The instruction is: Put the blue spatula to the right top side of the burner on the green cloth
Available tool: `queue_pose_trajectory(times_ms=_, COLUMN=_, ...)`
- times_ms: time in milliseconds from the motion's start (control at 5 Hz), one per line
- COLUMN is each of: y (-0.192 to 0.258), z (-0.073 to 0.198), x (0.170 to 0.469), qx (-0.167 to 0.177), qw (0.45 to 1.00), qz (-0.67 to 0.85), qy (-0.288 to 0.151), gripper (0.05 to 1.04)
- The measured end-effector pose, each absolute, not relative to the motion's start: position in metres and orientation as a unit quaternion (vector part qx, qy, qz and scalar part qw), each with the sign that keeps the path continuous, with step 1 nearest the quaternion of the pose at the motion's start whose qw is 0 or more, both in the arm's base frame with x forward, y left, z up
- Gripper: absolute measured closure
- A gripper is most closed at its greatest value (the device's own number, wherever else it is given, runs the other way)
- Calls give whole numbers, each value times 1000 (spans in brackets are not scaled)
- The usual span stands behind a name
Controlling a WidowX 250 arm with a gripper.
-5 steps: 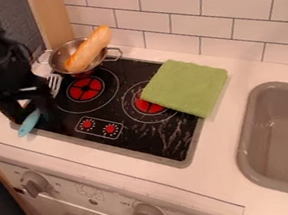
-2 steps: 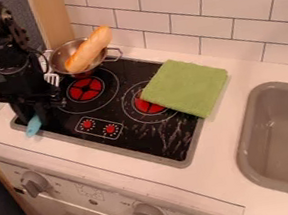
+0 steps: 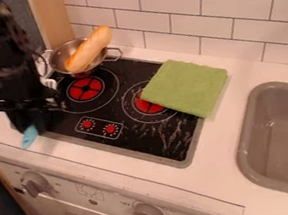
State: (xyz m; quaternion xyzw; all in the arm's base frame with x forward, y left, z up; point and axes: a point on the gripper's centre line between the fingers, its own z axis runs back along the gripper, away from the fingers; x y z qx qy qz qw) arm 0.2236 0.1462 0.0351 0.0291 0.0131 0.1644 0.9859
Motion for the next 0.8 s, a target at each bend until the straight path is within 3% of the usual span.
queue_pose_trajectory(times_ms=200, y=113, z=68, x=209, qx=-24, qw=985, qz=168, qy=17, gripper=756)
queue_pose_trajectory(times_ms=400, y=64, z=70, x=229, qx=-44, qw=995, qz=86, qy=11, gripper=756)
queue_pose_trajectory(times_ms=800, y=-8, z=57, x=296, qx=-35, qw=999, qz=11, qy=-5, gripper=756)
